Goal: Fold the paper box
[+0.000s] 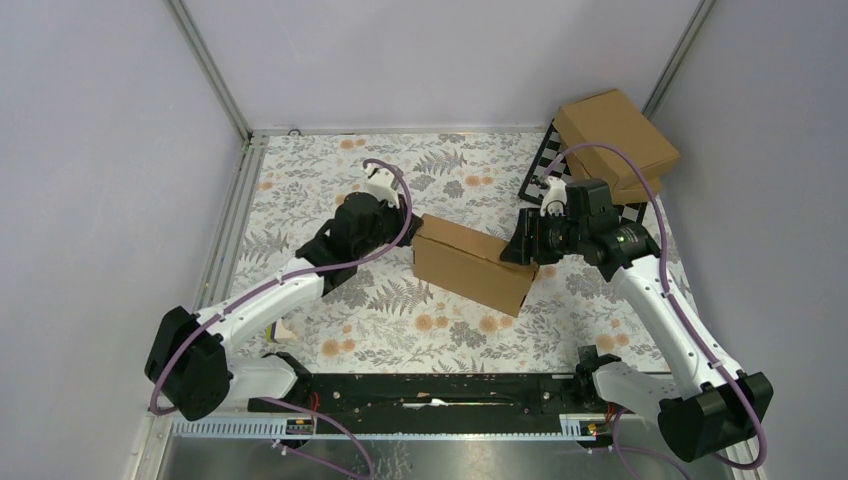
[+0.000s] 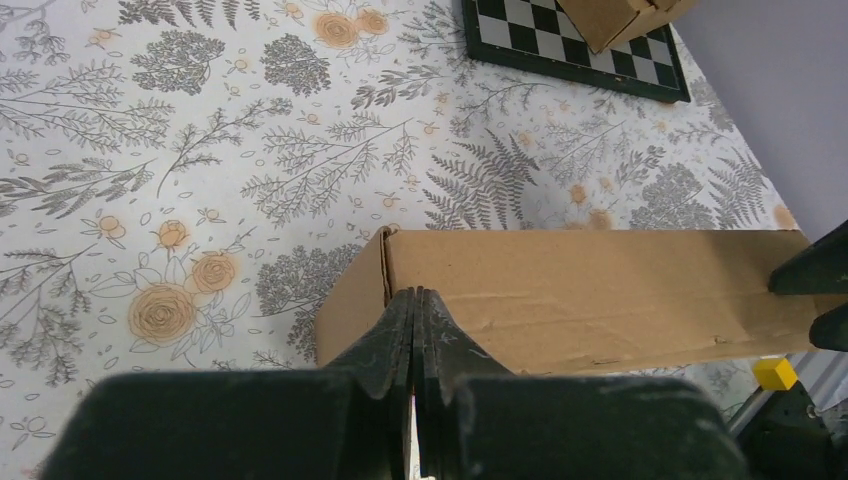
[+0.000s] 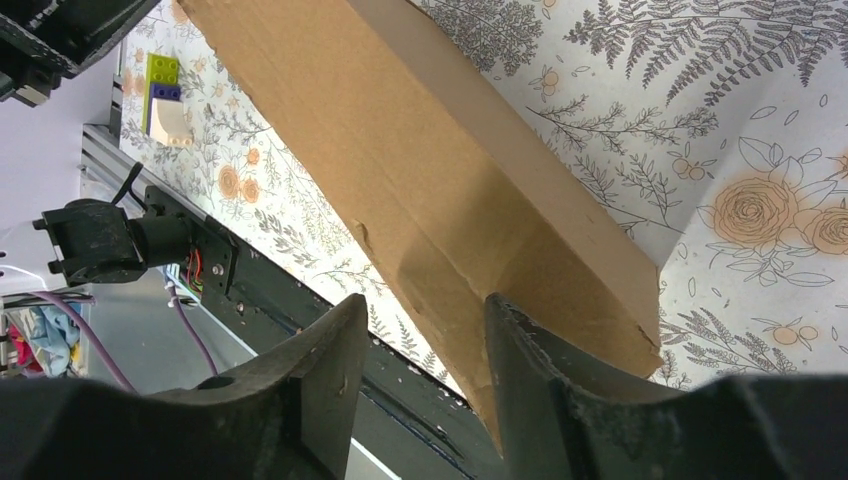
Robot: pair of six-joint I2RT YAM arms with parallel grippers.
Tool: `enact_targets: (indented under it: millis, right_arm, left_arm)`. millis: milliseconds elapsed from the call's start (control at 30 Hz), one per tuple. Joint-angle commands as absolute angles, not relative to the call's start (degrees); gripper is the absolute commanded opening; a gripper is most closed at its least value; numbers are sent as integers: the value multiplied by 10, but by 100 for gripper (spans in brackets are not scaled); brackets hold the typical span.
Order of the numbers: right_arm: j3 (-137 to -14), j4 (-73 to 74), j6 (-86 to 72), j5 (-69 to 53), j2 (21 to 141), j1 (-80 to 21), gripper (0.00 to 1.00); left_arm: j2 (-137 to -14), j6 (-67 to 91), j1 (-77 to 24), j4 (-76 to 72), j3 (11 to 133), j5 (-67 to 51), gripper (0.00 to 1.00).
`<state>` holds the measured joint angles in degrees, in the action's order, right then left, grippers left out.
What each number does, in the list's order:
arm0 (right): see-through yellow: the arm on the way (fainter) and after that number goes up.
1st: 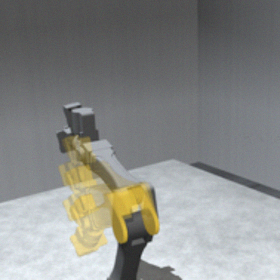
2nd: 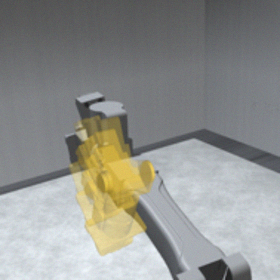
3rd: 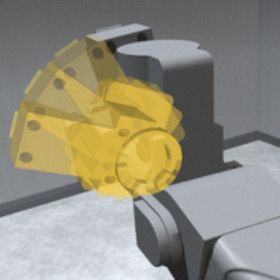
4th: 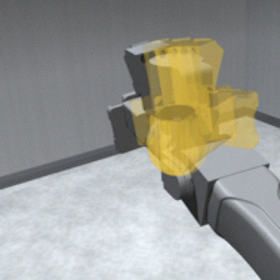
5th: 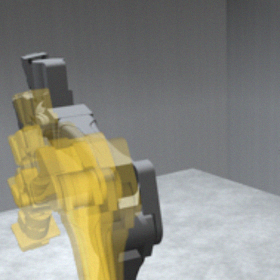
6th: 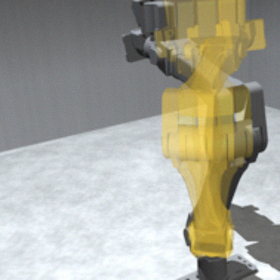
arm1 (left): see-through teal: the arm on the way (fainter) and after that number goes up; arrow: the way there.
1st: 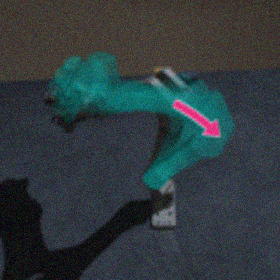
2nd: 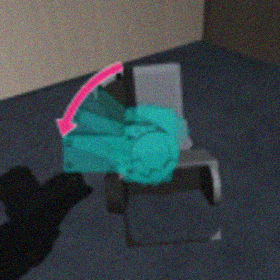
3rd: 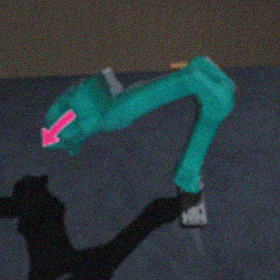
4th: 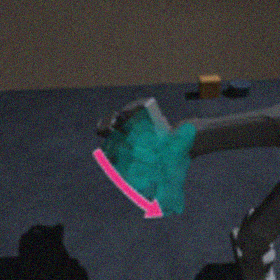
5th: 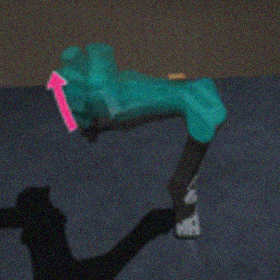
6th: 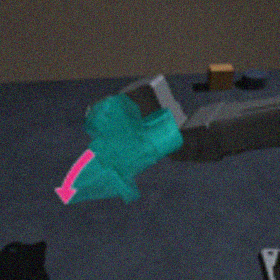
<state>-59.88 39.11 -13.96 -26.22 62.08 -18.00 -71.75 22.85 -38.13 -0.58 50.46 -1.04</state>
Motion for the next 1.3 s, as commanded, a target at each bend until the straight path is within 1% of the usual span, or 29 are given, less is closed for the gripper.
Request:
enact_targets:
  millis: [0, 33, 67, 133, 167, 200, 233, 300, 367, 400, 433, 567, 667, 767, 900, 1033, 1133, 1267]
  right_arm:
    - [-616, 456, -140, -223, 620, -181, 61]
    - [-630, 456, -146, -224, 614, -181, 65]
    - [-643, 457, -151, -223, 606, -181, 67]
    - [-666, 457, -162, -219, 591, -181, 68]
    - [-676, 461, -166, -211, 585, -181, 66]
    - [-683, 466, -169, -202, 581, -181, 60]
    - [-686, 472, -171, -193, 578, -181, 52]
    - [-682, 484, -173, -168, 569, -181, 34]
    - [-657, 492, -178, -135, 561, -181, 12]
    - [-638, 491, -184, -121, 556, -181, 4]
    - [-612, 488, -191, -114, 553, -181, 1]
    - [-539, 472, -216, -78, 543, -181, 0]
    - [-518, 446, -227, -103, 543, -181, 0]
    - [-563, 457, -222, -118, 554, -181, 0]
    - [-657, 499, -196, -106, 558, -181, 0]
    - [-699, 533, -185, -81, 557, -181, 0]
    - [-662, 526, -187, -58, 547, -181, 0]
    - [-574, 499, -197, -78, 548, -181, 0]
  left_arm:
    - [-705, 252, -380, -65, 458, -32, 0]
    - [-702, 252, -380, -66, 452, -32, 0]
    - [-701, 252, -380, -66, 448, -32, 0]
    - [-700, 249, -380, -63, 445, -28, 0]
    - [-699, 248, -381, -61, 444, -26, 0]
    - [-698, 246, -380, -60, 444, -24, 0]
    - [-697, 243, -381, -58, 445, -22, 0]
    - [-692, 239, -380, -54, 446, -18, 0]
    - [-689, 235, -381, -50, 448, -15, 0]
    - [-687, 232, -380, -49, 449, -14, 0]
    - [-687, 231, -380, -48, 449, -12, 0]
    - [-686, 228, -380, -44, 451, -10, 0]
    - [-688, 225, -381, -45, 455, -14, 0]
    - [-686, 220, -381, -29, 477, -18, 0]
    - [-676, 216, -381, -9, 532, -33, 0]
    - [-691, 217, -381, -1, 585, -86, 2]
    - [-706, 224, -381, -1, 577, -104, 2]
    - [-722, 235, -376, 12, 529, -98, 2]
